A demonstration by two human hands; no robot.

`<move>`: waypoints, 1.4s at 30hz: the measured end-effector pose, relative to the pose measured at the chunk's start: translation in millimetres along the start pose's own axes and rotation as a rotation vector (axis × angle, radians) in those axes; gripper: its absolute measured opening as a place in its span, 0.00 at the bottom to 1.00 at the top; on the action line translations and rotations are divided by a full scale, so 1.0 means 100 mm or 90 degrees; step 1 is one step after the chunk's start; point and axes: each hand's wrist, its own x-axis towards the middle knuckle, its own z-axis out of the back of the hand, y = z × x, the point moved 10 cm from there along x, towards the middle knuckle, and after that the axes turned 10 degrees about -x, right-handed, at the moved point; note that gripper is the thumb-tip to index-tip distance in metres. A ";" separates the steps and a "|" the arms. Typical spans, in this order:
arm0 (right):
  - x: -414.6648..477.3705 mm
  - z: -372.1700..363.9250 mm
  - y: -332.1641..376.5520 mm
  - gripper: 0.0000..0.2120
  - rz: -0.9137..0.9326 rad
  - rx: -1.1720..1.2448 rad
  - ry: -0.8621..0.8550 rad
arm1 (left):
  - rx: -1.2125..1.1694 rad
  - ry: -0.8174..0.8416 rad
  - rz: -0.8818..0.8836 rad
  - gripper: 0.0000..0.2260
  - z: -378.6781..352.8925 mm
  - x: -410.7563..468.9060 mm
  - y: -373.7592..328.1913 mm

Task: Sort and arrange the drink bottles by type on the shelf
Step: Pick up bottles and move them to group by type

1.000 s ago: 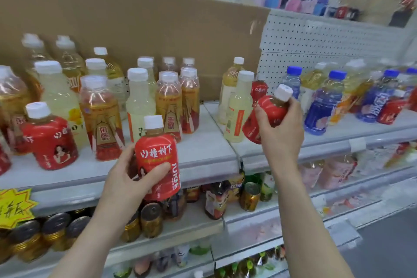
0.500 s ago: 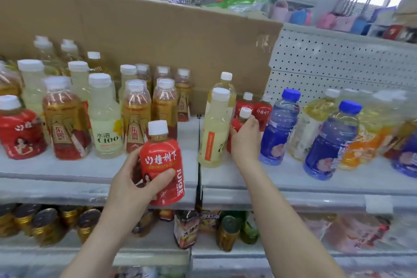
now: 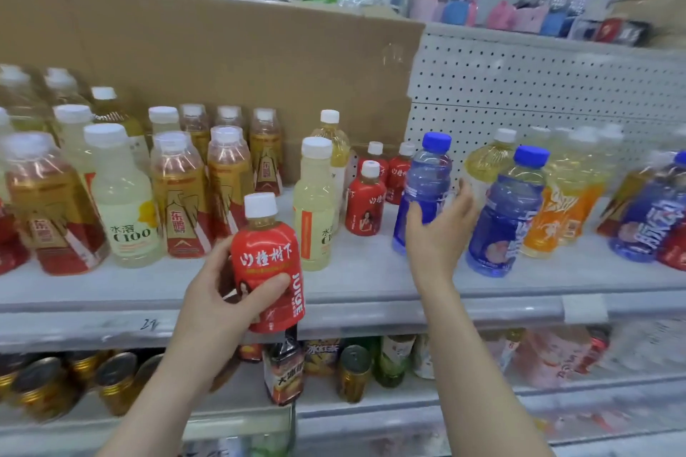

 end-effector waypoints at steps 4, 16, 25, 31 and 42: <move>0.15 -0.35 -0.18 0.38 -0.049 0.098 0.242 | 0.029 0.070 0.010 0.29 -0.37 0.00 0.04; 0.20 0.04 -0.43 0.40 0.054 0.007 0.211 | 0.160 0.168 0.000 0.34 -1.70 0.64 0.56; 0.23 0.05 -0.55 0.42 0.061 -0.003 0.239 | 0.323 0.055 -0.059 0.40 -2.04 1.19 0.78; 0.17 0.07 -0.56 0.36 0.051 -0.008 0.236 | 0.325 0.038 -0.123 0.33 -2.01 0.94 0.61; 0.63 0.68 -0.99 0.35 -0.045 -0.018 0.135 | 0.184 0.247 -0.164 0.36 -2.58 0.62 0.35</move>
